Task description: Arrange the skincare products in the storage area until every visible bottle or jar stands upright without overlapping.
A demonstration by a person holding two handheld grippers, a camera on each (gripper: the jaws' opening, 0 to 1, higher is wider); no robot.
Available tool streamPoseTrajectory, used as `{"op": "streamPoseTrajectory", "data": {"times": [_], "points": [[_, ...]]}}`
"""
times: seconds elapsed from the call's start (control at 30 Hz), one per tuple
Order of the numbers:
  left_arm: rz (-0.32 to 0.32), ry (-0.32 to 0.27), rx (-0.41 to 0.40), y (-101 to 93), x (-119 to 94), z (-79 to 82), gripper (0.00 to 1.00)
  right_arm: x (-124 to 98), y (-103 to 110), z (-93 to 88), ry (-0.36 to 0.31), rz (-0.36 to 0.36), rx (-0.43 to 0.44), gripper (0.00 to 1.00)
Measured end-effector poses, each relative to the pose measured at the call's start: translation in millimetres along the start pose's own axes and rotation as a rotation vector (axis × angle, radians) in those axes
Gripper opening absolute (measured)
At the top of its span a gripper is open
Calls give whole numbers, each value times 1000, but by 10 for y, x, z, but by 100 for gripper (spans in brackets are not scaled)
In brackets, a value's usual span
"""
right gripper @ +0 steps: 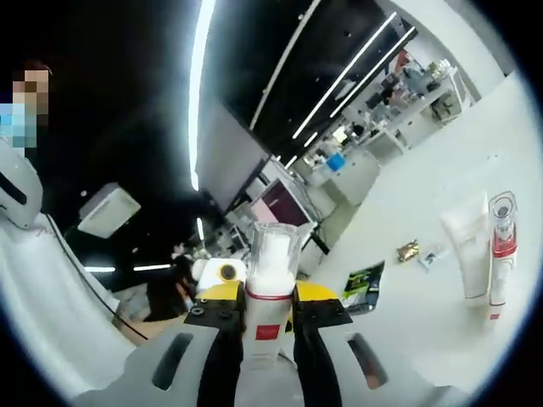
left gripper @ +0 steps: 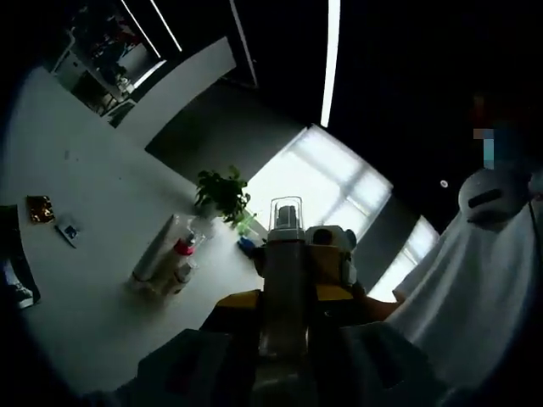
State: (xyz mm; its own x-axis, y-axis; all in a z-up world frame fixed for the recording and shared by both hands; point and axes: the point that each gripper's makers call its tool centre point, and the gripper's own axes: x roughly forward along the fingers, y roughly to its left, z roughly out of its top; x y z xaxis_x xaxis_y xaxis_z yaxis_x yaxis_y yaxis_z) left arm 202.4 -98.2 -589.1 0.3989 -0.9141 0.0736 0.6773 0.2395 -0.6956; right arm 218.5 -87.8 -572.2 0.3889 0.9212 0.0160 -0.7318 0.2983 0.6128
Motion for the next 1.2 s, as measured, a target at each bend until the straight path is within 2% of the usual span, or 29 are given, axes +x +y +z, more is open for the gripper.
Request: {"op": "streamPoseTrajectory", "data": {"times": [0.03, 0.1, 0.13, 0.17, 0.2, 0.27, 0.37, 0.43, 0.47, 0.57, 0.63, 0.7, 0.73, 0.8, 0.9, 0.97, 1.03, 1.1, 1.2], "points": [[22, 9, 26, 30, 5, 0, 25, -1, -6, 0, 0, -6, -3, 21], [77, 60, 56, 72, 38, -35, 26, -10, -68, 13, 3, -67, -45, 20], [112, 97, 105, 94, 69, -53, 26, -4, -63, 18, 5, -77, -58, 20], [128, 94, 143, 93, 96, -18, 26, -12, -111, 39, 11, -121, -108, 20], [161, 113, 181, 99, 115, -7, 25, -15, -126, 54, 14, -141, -107, 20], [242, 105, 239, 153, 137, 69, 26, -37, -205, 120, 8, -211, -121, 20], [330, 126, 331, 202, 165, 109, 25, -59, -295, 160, 28, -304, -174, 20], [451, 180, 444, 270, 154, 122, 26, -78, -368, 150, 51, -390, -206, 20], [500, 202, 516, 281, 167, 131, 26, -80, -405, 162, 39, -424, -209, 20], [582, 243, 681, 254, 209, 150, 24, -92, -452, 170, -9, -468, -134, 20], [604, 254, 736, 269, 220, 138, 23, -82, -458, 171, -26, -470, -94, 20], [645, 258, 757, 289, 230, 101, 24, -74, -442, 170, -41, -475, -62, 20], [667, 263, 802, 323, 205, 121, 24, -71, -438, 167, -37, -482, -68, 20], [710, 265, 824, 354, 161, 148, 24, -60, -412, 166, -36, -490, -70, 20], [705, 270, 809, 366, 126, 164, 23, -44, -364, 165, -24, -488, -79, 20], [675, 243, 741, 352, 122, 160, 22, -44, -346, 179, -20, -483, -74, 21], [663, 241, 711, 359, 96, 172, 22, -29, -330, 178, -23, -474, -53, 21], [639, 224, 632, 344, 95, 150, 22, -19, -325, 179, -29, -462, -34, 21], [576, 162, 521, 307, 98, 181, 22, -16, -273, 234, -57, -422, -27, 21]]}}
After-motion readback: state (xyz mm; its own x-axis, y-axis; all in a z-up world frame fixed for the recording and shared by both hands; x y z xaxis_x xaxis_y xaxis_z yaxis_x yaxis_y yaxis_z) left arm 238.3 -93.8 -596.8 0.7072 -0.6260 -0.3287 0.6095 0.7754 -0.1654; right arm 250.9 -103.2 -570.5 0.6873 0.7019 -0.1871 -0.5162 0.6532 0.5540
